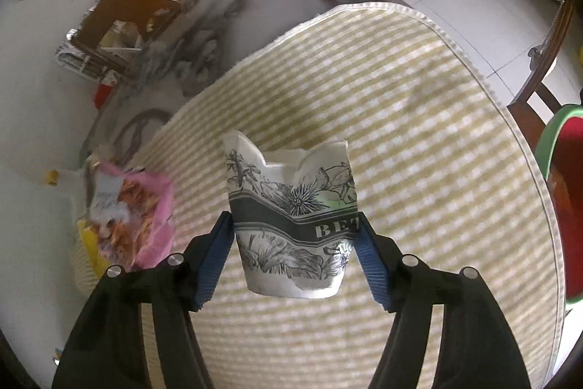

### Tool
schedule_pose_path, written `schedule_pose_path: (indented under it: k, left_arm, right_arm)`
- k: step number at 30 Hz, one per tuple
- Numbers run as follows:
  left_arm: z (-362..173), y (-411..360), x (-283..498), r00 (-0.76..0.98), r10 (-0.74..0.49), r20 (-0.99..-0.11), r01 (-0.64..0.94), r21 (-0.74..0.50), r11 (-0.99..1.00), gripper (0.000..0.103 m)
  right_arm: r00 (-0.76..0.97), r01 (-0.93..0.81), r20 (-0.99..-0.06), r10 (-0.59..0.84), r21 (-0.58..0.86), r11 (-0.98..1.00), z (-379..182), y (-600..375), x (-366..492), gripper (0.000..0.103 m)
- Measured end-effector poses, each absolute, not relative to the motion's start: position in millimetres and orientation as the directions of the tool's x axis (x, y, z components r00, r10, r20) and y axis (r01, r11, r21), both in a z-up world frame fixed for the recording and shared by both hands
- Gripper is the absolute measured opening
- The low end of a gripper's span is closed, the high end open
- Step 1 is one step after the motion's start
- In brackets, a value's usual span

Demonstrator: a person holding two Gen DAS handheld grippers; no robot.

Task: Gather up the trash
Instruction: 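Grasp the yellow wrapper with the left tool while the right grasps a white printed cup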

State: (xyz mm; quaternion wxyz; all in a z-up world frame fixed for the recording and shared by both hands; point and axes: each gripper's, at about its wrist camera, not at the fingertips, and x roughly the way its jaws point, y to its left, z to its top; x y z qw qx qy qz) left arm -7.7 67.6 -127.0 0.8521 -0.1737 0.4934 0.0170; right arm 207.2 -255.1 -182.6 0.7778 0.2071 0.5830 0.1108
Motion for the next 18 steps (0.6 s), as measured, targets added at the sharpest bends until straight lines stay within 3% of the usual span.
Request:
schedule_pose_path:
  k: [6,11,18]
  left_arm:
    - [-121,80,39,0.551,-0.088,-0.830,-0.136,-0.194,0.972,0.076]
    - [-125,94,84,0.552,-0.076,-0.831,-0.126,-0.174,0.977,0.076]
    - [-135,103,131,0.543,-0.116,-0.832,-0.127,-0.218,0.968,0.076]
  right_arm:
    - [0.321,-0.081,-0.843,0.432,0.430,0.899,-152,-252,116,0.064]
    - [0.352,-0.024,-0.831,0.431,0.453,0.891,-160,-257,51,0.064]
    - [0.377,-0.048,-0.829,0.414,0.429,0.902,-148,-261,33,0.064]
